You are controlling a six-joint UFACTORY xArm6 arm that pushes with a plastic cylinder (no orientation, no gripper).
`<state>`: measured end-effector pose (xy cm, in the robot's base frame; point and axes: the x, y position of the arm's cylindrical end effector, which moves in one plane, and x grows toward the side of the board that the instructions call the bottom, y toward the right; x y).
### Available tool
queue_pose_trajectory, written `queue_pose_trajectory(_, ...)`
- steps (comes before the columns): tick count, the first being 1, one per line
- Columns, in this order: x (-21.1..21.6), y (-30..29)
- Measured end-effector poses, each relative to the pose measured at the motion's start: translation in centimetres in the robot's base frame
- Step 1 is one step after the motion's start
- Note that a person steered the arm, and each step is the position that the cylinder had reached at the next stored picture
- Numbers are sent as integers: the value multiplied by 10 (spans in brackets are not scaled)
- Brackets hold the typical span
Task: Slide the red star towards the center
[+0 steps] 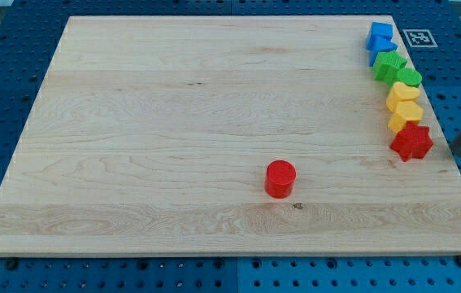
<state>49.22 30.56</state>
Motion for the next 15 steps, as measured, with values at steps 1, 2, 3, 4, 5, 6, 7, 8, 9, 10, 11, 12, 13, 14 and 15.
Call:
queue_pose_trajectory(1,0,-16)
queue_pose_trajectory(2,-5,-25)
queue_pose_trajectory(3,-8,-42)
queue_pose_trajectory(4,-8,-73)
queue_pose_trajectory(5,-8,-91)
queue_pose_trajectory(6,-14,-104)
queue_pose_trajectory(7,-47,-108)
queue_pose_trajectory(8,-46,-112)
queue_pose_trajectory(9,-33,-127)
queue_pose_trajectory(10,-18,-125)
queue_pose_trajectory(11,-2,-129)
queue_pose_trajectory(12,11,-137)
queue_pose_trajectory(13,17,-147)
queue_pose_trajectory(14,-5,-148)
queue_pose_trajectory(15,-32,-143)
